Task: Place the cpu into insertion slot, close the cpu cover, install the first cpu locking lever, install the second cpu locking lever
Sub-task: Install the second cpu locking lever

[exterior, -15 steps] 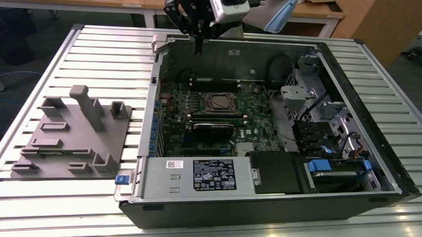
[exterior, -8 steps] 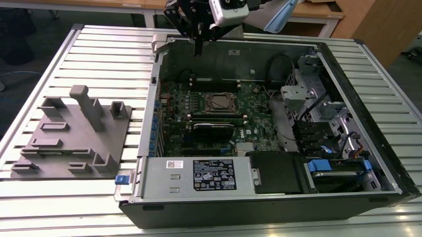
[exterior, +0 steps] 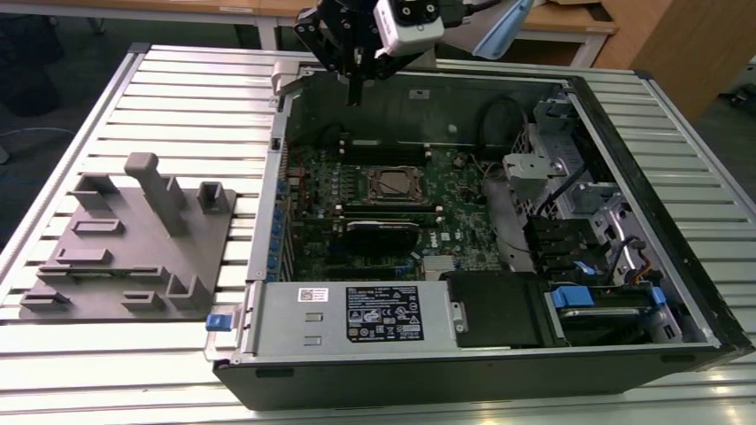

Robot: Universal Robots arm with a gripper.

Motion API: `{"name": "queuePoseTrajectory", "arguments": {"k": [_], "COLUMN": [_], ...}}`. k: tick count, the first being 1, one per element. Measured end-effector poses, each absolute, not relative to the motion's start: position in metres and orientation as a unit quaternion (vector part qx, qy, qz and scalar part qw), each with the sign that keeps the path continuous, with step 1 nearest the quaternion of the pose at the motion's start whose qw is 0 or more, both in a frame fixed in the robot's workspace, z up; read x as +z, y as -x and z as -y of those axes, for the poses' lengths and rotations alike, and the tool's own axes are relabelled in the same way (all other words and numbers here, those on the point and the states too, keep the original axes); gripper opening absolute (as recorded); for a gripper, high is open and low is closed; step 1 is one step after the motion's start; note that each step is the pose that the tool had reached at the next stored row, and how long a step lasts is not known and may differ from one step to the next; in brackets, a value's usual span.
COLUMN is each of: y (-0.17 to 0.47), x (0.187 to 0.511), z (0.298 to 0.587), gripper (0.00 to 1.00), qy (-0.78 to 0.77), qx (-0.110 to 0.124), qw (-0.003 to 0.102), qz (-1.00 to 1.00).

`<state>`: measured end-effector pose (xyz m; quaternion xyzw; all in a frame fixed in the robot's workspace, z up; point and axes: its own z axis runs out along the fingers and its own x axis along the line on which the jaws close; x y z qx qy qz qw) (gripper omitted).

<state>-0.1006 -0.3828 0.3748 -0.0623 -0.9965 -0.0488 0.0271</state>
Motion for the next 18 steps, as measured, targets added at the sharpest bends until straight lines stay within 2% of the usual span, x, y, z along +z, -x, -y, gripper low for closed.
{"name": "queuePoseTrajectory", "arguments": {"k": [18], "y": [0.101], "x": [0.361], "z": [0.383], "gripper": [0.11], "qy": [0.062], "qx": [-0.049], "qw": [0.027], "qz": [0.996]}}
